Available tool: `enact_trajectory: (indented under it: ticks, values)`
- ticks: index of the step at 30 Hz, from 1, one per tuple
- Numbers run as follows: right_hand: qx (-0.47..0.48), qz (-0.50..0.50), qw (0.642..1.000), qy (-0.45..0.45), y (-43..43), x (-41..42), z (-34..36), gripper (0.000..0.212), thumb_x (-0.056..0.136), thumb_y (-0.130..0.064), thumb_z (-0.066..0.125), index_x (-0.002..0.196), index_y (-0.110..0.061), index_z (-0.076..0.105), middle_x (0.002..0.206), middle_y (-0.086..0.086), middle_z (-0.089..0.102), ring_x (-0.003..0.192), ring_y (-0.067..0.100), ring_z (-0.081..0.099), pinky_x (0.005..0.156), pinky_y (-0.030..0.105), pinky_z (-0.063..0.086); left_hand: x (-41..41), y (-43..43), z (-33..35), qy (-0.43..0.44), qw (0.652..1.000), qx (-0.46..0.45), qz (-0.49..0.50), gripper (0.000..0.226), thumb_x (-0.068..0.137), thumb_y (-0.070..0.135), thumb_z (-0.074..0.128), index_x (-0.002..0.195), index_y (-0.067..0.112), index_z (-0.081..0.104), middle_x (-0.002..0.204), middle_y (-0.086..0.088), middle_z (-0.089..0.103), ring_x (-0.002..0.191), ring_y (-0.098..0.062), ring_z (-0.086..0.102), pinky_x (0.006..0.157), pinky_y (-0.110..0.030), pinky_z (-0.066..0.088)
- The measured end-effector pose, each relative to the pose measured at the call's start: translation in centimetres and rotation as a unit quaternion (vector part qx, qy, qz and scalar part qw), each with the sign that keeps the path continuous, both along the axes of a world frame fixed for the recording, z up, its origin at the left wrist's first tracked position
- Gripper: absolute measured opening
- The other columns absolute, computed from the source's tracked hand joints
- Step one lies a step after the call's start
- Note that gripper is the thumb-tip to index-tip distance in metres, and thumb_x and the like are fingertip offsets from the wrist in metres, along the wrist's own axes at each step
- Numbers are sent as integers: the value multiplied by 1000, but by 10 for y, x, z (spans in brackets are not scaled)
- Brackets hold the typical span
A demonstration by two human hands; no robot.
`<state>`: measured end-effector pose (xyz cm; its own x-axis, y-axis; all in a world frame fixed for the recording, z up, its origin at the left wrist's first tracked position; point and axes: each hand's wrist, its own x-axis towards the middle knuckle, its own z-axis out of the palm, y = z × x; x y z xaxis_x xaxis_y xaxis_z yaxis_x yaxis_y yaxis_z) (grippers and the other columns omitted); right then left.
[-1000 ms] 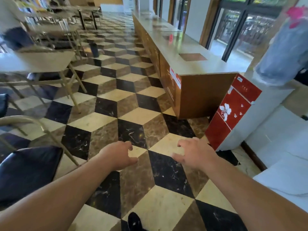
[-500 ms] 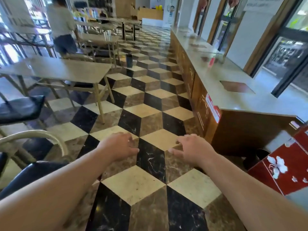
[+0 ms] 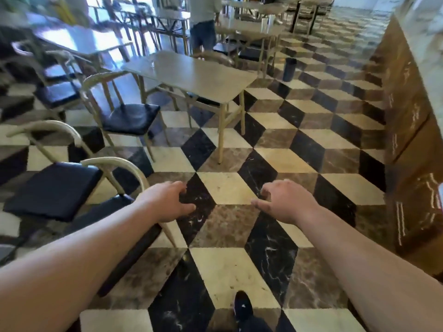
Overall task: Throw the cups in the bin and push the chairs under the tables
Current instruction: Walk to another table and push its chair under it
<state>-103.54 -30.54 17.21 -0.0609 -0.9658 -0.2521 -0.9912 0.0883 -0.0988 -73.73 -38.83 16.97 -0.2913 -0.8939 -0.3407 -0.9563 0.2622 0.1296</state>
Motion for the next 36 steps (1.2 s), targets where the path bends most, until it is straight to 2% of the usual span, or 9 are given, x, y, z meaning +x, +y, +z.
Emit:
enact_trajectory:
  ticks: [4, 6, 12, 15, 18, 23, 27, 32, 36]
  values:
    - [10, 61, 998, -25, -90, -18, 1, 68, 98, -78, 50, 141, -27, 60, 136, -1, 69, 121, 22, 65, 93, 41, 57, -3, -41, 1, -4, 995, 19, 98, 65, 90, 68, 73, 139, 28, 58, 133, 1, 68, 117, -23, 67, 87, -40, 59]
    - [0, 79, 996, -39, -135, -20, 4, 71, 97, -78, 52, 148, -29, 56, 143, -3, 66, 129, 23, 63, 98, 41, 57, 1, -63, 1, 4, 990, 17, 143, 62, 90, 67, 72, 136, 27, 59, 128, 2, 69, 112, -21, 68, 89, -41, 60]
    - [-3, 188, 982, -4, -244, 18, 1, 70, 99, -79, 44, 146, -29, 58, 147, 0, 61, 139, 25, 52, 110, 47, 49, 25, -113, -1, 40, 974, 7, 221, 57, 92, 66, 71, 133, 28, 61, 124, 3, 69, 103, -17, 67, 85, -36, 60]
    - [5, 230, 973, -9, -296, 55, -3, 71, 98, -78, 47, 149, -29, 54, 149, 0, 60, 140, 25, 52, 109, 46, 51, 48, -140, -12, 62, 961, 15, 268, 56, 91, 66, 72, 134, 30, 62, 127, 3, 68, 107, -17, 66, 93, -40, 60]
    - [2, 280, 960, 20, -346, 94, -10, 70, 97, -81, 41, 143, -31, 59, 141, -2, 63, 133, 23, 54, 106, 43, 52, 77, -174, -28, 61, 951, 19, 301, 64, 91, 68, 71, 141, 29, 60, 136, 4, 66, 118, -18, 65, 96, -39, 58]
    - [2, 328, 942, 68, -429, 163, -10, 67, 96, -81, 45, 141, -34, 61, 134, -8, 63, 126, 17, 55, 103, 38, 52, 140, -242, -60, 122, 920, 25, 373, 51, 91, 66, 73, 125, 30, 62, 117, 8, 65, 98, -11, 63, 79, -32, 55]
    - [13, 376, 919, 118, -495, 224, 12, 61, 96, -80, 49, 137, -36, 63, 130, -10, 64, 123, 15, 56, 100, 35, 54, 186, -284, -78, 140, 904, 33, 402, 47, 89, 69, 71, 116, 32, 60, 110, 10, 62, 98, -13, 63, 85, -39, 59]
    - [21, 429, 893, 137, -559, 318, 23, 65, 96, -76, 55, 147, -36, 56, 140, -8, 63, 133, 18, 56, 102, 37, 56, 237, -313, -96, 184, 874, 33, 448, 57, 87, 70, 70, 128, 31, 61, 118, 9, 65, 104, -15, 65, 86, -41, 59]
    - [34, 510, 849, 134, -573, 389, 16, 58, 99, -71, 57, 146, -36, 57, 141, -9, 64, 135, 17, 55, 104, 36, 53, 271, -307, -108, 207, 836, 32, 508, 55, 90, 68, 69, 130, 31, 61, 120, 11, 67, 104, -13, 66, 87, -41, 61]
